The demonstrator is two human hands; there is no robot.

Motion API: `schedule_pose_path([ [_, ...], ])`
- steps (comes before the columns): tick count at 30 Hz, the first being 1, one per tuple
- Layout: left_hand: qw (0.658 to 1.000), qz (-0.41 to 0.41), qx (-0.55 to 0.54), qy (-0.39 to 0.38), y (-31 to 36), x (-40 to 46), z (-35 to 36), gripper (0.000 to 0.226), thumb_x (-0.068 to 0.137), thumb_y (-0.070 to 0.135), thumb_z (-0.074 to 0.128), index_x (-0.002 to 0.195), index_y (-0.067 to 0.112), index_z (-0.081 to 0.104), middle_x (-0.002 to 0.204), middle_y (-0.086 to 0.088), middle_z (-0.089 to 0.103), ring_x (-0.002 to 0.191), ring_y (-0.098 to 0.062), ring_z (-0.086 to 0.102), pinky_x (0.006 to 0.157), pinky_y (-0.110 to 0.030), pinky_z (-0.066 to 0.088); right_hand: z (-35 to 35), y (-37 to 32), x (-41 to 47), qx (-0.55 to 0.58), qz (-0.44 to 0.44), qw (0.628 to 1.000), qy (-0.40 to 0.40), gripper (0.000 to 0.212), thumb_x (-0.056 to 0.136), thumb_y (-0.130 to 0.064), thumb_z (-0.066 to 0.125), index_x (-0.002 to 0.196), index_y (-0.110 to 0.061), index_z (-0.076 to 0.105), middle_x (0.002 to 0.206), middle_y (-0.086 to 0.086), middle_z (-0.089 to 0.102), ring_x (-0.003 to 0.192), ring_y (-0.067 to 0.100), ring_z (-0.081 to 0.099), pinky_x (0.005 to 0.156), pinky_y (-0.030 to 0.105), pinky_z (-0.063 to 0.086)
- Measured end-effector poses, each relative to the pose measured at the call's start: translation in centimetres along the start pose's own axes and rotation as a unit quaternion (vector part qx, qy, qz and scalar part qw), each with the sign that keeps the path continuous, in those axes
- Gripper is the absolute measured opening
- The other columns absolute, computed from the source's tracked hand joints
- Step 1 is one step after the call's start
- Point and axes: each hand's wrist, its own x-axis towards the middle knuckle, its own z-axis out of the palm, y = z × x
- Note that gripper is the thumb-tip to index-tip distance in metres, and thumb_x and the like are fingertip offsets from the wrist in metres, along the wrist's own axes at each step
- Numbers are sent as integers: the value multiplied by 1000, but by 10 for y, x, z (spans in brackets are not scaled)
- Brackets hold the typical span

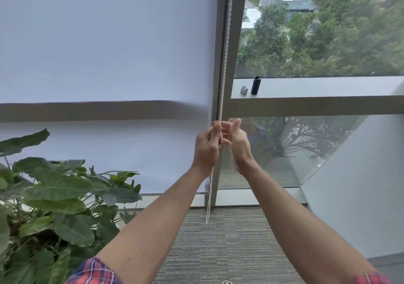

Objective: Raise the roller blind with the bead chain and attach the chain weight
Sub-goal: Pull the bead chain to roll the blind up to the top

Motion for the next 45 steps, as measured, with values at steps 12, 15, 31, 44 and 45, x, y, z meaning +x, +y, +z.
schedule_pose_path([
  [12, 995, -84, 51, -16, -53, -23, -15, 47, 96, 44, 45, 52, 26, 46, 42, 12, 32, 37, -8, 26, 43, -23, 21, 38, -70, 11, 93, -161, 982, -27, 38, 105, -28, 32, 84, -14, 61, 59, -6, 36, 49, 6, 29, 45, 23, 22],
  [15, 994, -85, 64, -26, -57, -27, -16, 47, 96, 44, 44, 52, 27, 47, 42, 12, 34, 38, -6, 28, 41, -22, 23, 40, -65, 7, 65, -153, 986, 15, 41, 102, -32, 36, 69, -15, 51, 54, -1, 33, 44, 8, 27, 40, 24, 21],
  [31, 970, -200, 41, -133, -35, 1, -51, 38, 78, 22, 43, 92, 11, 77, 99, -14, 76, 105, -35, 65, 95, -51, 52, 23, 0, -13, -22, -120, 991, 50, 43, 99, -36, 41, 59, -26, 50, 49, -7, 40, 45, 13, 33, 47, 27, 27],
  [44, 982, 17, -129, -134, 53, 21, 2, 35, 102, 29, 40, 92, 7, 67, 60, 3, 49, 53, -13, 41, 52, -26, 33, 12, 68, -35, -62, -24, 997, 28, 40, 93, -43, 42, 57, -26, 46, 51, -10, 38, 48, 12, 31, 48, 30, 25],
  [45, 984, 21, -129, -118, 52, 20, 5, 34, 102, 27, 41, 85, 10, 65, 55, 9, 42, 50, -10, 33, 49, -24, 25, 12, 68, -36, -60, -23, 998, 21, 40, 94, -39, 42, 56, -26, 46, 51, -10, 38, 48, 12, 31, 48, 30, 25],
])
